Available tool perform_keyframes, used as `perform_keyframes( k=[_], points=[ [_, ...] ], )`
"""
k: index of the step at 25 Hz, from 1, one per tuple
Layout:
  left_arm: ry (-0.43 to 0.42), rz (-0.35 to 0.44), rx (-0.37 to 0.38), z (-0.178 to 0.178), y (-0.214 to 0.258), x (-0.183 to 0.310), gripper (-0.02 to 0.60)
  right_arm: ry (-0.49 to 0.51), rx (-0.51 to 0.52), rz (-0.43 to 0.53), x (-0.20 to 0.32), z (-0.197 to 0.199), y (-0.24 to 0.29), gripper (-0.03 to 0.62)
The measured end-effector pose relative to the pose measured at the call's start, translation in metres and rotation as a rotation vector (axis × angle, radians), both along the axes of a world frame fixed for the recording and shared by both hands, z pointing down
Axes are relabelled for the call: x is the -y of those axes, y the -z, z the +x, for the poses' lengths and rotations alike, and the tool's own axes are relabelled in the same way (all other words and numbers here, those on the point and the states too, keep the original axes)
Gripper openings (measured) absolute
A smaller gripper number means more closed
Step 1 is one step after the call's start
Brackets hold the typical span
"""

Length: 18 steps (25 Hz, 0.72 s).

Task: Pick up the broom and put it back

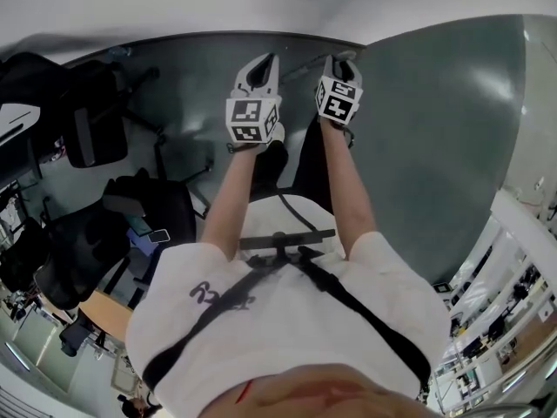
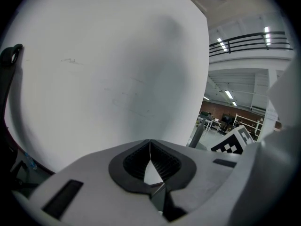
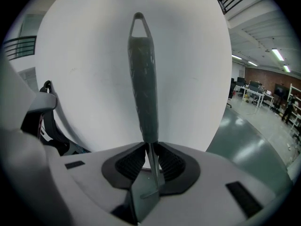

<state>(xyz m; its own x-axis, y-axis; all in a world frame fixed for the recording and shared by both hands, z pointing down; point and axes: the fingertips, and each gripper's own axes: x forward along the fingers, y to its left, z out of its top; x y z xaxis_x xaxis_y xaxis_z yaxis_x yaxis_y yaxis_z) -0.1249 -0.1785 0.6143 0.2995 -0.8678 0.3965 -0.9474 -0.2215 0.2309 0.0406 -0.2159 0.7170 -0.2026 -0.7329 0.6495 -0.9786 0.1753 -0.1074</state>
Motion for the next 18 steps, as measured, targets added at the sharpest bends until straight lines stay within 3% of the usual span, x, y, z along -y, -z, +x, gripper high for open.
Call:
perform_keyframes(
  k=[11, 18],
  points=[
    [-0.037, -0.048, 0.045, 0.009, -0.054, 0.025, 0.012, -0.091, -0.025, -0.106, 0.029, 0.025, -0.089, 0.095],
    [-0.051, -0.064, 0.043, 0.011, -0.074, 0.044, 0.012, -0.101, -0.048, -0.125, 0.055, 0.029, -0.119, 0.095]
  ],
)
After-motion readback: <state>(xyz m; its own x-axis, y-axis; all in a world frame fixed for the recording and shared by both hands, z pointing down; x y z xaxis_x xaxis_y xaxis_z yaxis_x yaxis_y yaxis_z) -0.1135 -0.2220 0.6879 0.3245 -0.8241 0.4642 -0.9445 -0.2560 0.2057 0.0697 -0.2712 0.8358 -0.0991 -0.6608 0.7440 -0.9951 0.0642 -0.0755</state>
